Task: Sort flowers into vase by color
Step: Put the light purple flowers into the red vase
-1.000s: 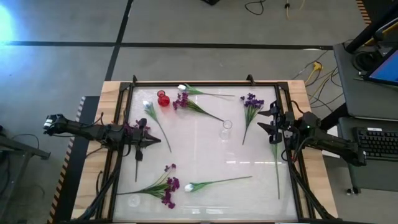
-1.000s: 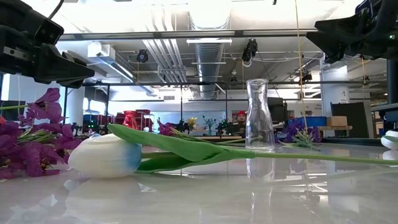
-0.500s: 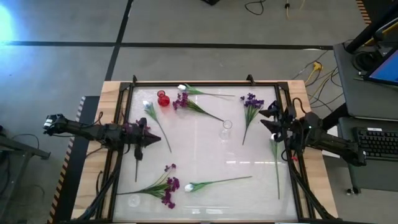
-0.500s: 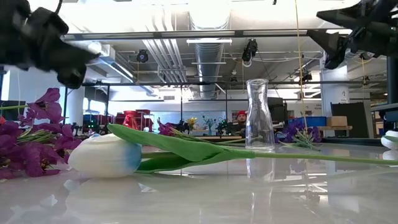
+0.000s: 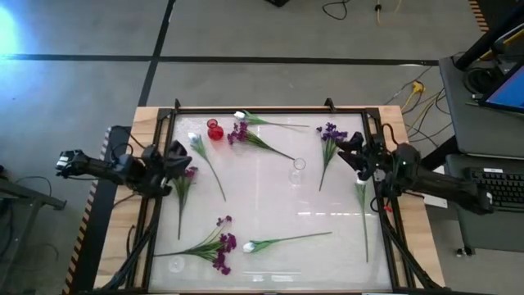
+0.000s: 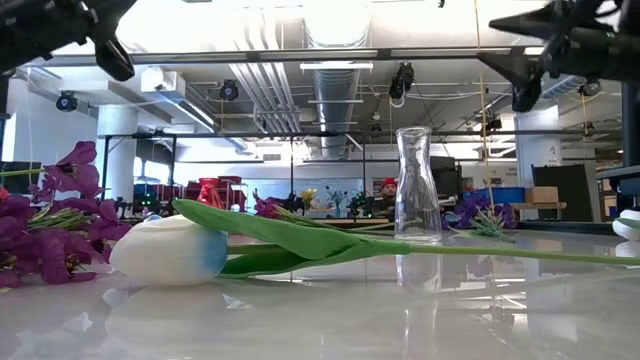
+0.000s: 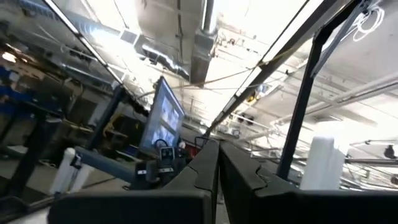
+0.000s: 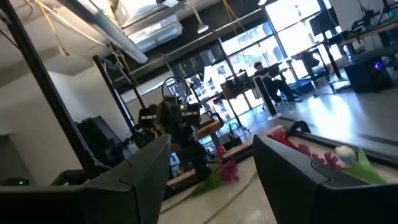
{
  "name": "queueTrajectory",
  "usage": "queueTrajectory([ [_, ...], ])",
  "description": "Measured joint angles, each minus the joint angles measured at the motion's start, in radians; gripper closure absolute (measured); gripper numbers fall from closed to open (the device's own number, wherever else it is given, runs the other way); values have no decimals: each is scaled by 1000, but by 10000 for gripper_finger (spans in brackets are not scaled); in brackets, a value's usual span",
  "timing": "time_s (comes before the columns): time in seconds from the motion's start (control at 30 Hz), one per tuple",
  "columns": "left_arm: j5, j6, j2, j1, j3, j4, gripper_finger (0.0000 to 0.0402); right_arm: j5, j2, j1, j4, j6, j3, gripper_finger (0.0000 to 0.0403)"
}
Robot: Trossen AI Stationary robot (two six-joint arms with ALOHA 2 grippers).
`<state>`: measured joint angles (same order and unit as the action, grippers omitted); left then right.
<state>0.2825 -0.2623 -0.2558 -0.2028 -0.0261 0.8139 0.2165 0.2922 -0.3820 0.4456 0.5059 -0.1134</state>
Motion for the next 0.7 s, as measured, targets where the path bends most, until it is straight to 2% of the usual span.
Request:
queueTrajectory([
  [0.17, 37, 25, -2, 0, 0, 2, 402, -2, 162, 0, -144, -79, -123, 184],
  [0.23, 110, -103, -15, 0, -7, -17, 402, -8, 209, -1, -196, -80, -170, 184],
  [0.3, 173, -222, -38, 0, -40, -107, 402, -9, 247, -2, -255, -85, -211, 184],
  [0.47, 255, -418, -140, -1, -215, -545, 402, -12, 302, -3, -377, -124, -304, 184],
  [0.7, 277, -796, -316, 0, -580, -1427, 402, -19, 310, -3, -389, -125, -338, 184],
])
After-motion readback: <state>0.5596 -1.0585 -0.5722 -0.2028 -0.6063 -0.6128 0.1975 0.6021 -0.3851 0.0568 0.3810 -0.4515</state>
